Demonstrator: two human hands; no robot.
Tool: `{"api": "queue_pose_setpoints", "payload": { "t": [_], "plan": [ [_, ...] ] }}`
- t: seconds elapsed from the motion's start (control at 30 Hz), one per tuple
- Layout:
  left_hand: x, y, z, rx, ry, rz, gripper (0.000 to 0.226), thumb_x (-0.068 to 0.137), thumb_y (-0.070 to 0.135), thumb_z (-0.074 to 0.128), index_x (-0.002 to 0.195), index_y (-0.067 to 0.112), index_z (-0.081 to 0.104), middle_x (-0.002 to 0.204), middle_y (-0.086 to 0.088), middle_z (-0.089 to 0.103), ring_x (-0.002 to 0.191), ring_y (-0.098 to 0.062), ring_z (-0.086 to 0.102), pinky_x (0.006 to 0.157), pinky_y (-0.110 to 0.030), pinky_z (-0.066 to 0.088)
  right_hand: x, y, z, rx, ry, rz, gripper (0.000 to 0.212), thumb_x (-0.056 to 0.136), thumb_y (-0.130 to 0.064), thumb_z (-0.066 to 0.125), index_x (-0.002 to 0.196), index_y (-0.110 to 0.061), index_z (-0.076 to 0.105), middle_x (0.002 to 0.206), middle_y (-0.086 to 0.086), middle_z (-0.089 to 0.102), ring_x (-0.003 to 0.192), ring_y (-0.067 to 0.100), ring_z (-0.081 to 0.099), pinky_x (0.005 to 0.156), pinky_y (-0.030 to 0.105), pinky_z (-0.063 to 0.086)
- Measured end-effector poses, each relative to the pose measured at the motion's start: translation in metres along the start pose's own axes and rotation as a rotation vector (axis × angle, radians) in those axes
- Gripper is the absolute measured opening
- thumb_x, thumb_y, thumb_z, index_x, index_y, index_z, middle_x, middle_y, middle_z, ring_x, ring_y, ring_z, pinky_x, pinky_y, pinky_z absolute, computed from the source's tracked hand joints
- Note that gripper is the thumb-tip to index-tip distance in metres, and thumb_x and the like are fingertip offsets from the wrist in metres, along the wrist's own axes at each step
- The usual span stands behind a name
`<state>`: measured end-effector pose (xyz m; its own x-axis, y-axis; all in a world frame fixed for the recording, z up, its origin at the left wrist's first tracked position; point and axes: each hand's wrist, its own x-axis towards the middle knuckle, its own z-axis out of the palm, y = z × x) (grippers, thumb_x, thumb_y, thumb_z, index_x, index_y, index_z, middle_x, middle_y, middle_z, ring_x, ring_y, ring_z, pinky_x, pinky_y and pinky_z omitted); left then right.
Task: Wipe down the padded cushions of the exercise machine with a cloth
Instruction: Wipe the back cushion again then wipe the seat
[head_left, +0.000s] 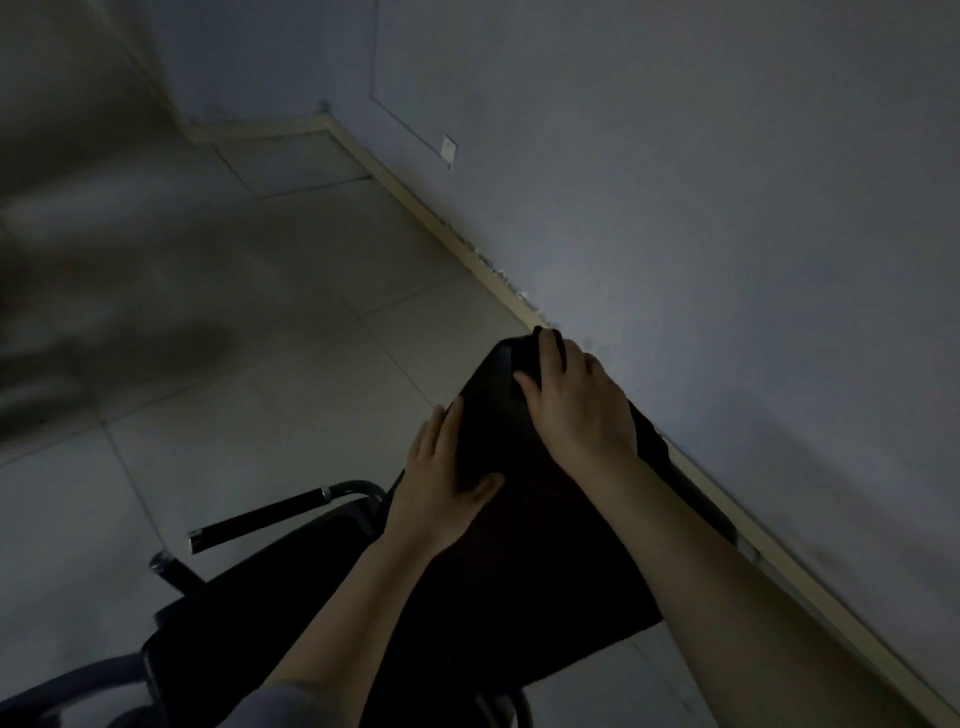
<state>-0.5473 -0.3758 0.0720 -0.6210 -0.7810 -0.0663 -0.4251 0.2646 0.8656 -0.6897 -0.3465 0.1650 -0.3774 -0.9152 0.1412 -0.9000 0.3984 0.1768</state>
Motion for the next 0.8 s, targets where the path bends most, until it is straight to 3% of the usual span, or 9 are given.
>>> {"api": "queue_pose_setpoints", "payload": {
  "t": [0.1, 0.2, 0.43, 0.57, 0.7, 0.8],
  "plan": [
    [-0.003, -0.007, 0.013, 0.060, -0.170, -0.109, 0.119, 0.070, 0.055, 0.071, 0.143, 0.038, -0.021, 0.156, 0.006, -0.022, 0.146, -0.021, -0.006, 0.116, -0.044, 0.021, 0.013, -0.005, 0.002, -0.002, 0.005, -0.053, 0.057, 0.094, -0.041, 0.042, 0.134, -0.001, 0.045, 0.121, 0.024, 0.058, 0.095, 0.038, 0.062, 0.067, 0.040, 0.053],
    [-0.002, -0.008, 0.027, 0.056, -0.114, -0.099, 0.127, 0.064, 0.057, 0.074, 0.137, 0.040, -0.029, 0.154, 0.006, -0.028, 0.146, -0.021, -0.012, 0.116, -0.046, 0.020, 0.021, -0.006, 0.003, 0.001, 0.039, -0.095, 0.051, 0.095, -0.040, 0.045, 0.133, -0.005, 0.046, 0.124, 0.021, 0.056, 0.098, 0.037, 0.059, 0.064, 0.038, 0.049],
    [-0.007, -0.018, 0.033, -0.013, -0.046, -0.085, 0.122, 0.063, 0.063, 0.070, 0.140, 0.045, -0.022, 0.154, 0.014, -0.026, 0.146, -0.016, -0.011, 0.111, -0.046, 0.027, 0.051, -0.019, 0.007, -0.040, 0.058, -0.299, 0.038, 0.097, -0.037, 0.045, 0.109, -0.005, 0.060, 0.103, 0.019, 0.060, 0.089, 0.036, 0.056, 0.055, 0.032, 0.027],
    [-0.022, -0.031, 0.042, -0.107, 0.043, -0.132, 0.118, 0.063, 0.064, 0.070, 0.145, 0.040, -0.011, 0.158, 0.012, -0.011, 0.146, -0.016, 0.002, 0.111, -0.038, 0.027, 0.051, -0.020, 0.003, -0.126, 0.030, -0.370, 0.042, 0.100, -0.040, 0.035, 0.117, -0.008, 0.056, 0.111, 0.016, 0.057, 0.095, 0.033, 0.052, 0.060, 0.033, 0.025],
    [-0.040, -0.059, 0.050, -0.139, 0.058, -0.263, 0.120, 0.064, 0.054, 0.075, 0.144, 0.042, -0.013, 0.159, 0.004, 0.003, 0.144, -0.022, 0.017, 0.109, -0.039, 0.031, 0.066, -0.039, 0.010, -0.261, -0.070, -0.519, 0.045, 0.101, -0.039, 0.030, 0.091, -0.011, 0.063, 0.075, 0.002, 0.053, 0.060, 0.016, 0.038, 0.048, 0.026, 0.015],
    [-0.053, -0.088, 0.048, -0.037, 0.046, -0.354, 0.116, 0.066, 0.056, 0.074, 0.145, 0.042, -0.010, 0.159, 0.004, 0.007, 0.141, -0.025, 0.025, 0.105, -0.043, 0.038, 0.067, -0.075, 0.042, -0.497, -0.194, -0.701, 0.039, 0.100, -0.030, 0.033, 0.084, -0.017, 0.066, 0.074, -0.004, 0.058, 0.055, 0.014, 0.042, 0.047, 0.023, 0.022]
  ]
}}
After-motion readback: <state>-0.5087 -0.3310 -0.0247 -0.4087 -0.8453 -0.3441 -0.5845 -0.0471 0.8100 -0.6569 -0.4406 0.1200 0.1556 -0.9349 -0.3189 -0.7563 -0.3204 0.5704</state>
